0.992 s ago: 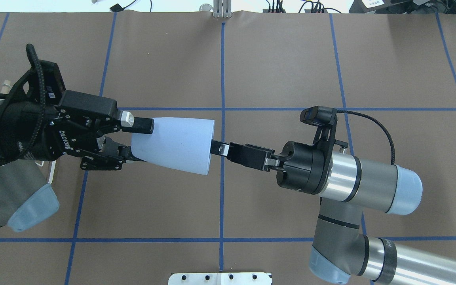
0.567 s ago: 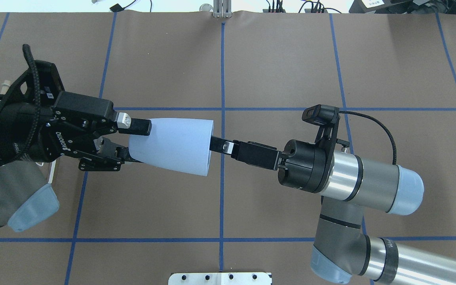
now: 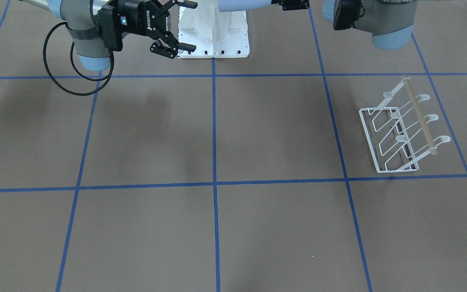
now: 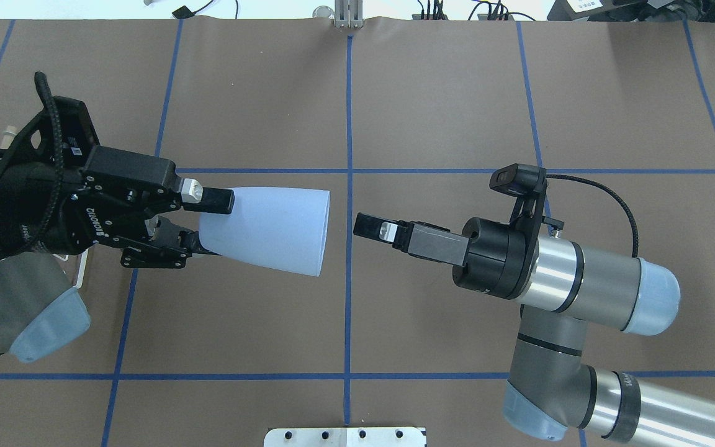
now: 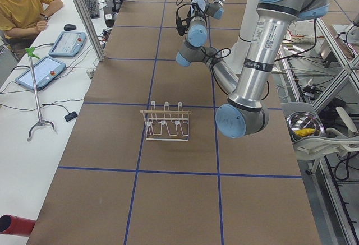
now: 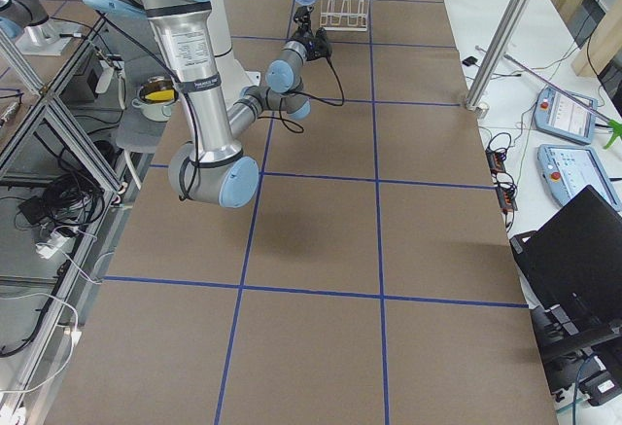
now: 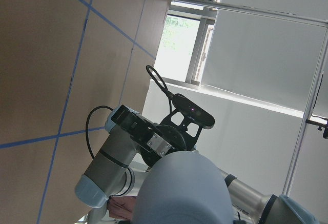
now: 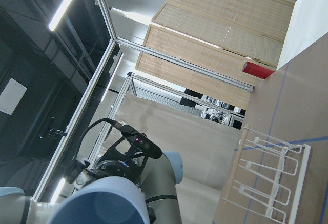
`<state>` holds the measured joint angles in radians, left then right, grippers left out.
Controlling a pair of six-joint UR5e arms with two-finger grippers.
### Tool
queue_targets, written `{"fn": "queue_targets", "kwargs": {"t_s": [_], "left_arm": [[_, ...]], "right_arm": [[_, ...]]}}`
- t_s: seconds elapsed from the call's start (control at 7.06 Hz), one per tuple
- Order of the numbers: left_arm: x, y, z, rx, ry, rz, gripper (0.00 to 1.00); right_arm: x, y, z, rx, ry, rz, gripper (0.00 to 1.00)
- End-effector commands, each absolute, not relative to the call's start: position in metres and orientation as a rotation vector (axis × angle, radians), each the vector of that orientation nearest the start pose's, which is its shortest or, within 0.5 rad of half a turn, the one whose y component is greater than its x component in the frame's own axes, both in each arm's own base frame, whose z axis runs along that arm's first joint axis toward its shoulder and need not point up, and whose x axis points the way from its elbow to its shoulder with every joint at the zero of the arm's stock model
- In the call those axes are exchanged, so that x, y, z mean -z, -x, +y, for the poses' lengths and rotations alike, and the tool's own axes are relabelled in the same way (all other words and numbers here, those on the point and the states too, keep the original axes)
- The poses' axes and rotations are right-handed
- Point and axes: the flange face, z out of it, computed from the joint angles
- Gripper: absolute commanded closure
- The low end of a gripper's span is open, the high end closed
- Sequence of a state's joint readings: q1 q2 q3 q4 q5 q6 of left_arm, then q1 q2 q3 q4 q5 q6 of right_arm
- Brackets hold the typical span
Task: Hang cup on cup holder
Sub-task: 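Open the right gripper and withdraw it while the left gripper pulls the cup away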
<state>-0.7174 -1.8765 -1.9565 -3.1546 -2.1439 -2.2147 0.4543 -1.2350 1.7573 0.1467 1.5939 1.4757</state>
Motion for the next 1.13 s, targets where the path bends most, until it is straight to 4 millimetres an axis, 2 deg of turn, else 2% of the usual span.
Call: {"fn": "queue_targets", "kwargs": {"t_s": [0.0, 0.28, 0.43, 0.85, 0.99], "left_arm": [[-0.214, -0.262, -0.351, 0.132, 0.067, 2.088, 1.0], [-0.227, -0.243, -0.379, 0.169, -0.044, 1.944, 1.0], [-0.23, -0.23, -0.393, 0.147, -0.103, 1.849, 1.0], [-0.243, -0.164, -0.44, 0.139, -0.223, 1.627, 1.0], [-0.247, -0.155, -0.45, 0.147, -0.254, 1.579, 1.0]], "right_arm": [[-0.258, 0.365, -0.388, -0.188, -0.577, -1.906, 0.0], [-0.286, 0.324, -0.451, -0.191, -0.48, -1.644, 0.0], [-0.301, 0.301, -0.475, -0.2, -0.449, -1.539, 0.0], [-0.381, 0.253, -0.506, -0.129, -0.455, -1.18, 0.0], [-0.411, 0.233, -0.514, -0.098, -0.452, -1.061, 0.0]]}}
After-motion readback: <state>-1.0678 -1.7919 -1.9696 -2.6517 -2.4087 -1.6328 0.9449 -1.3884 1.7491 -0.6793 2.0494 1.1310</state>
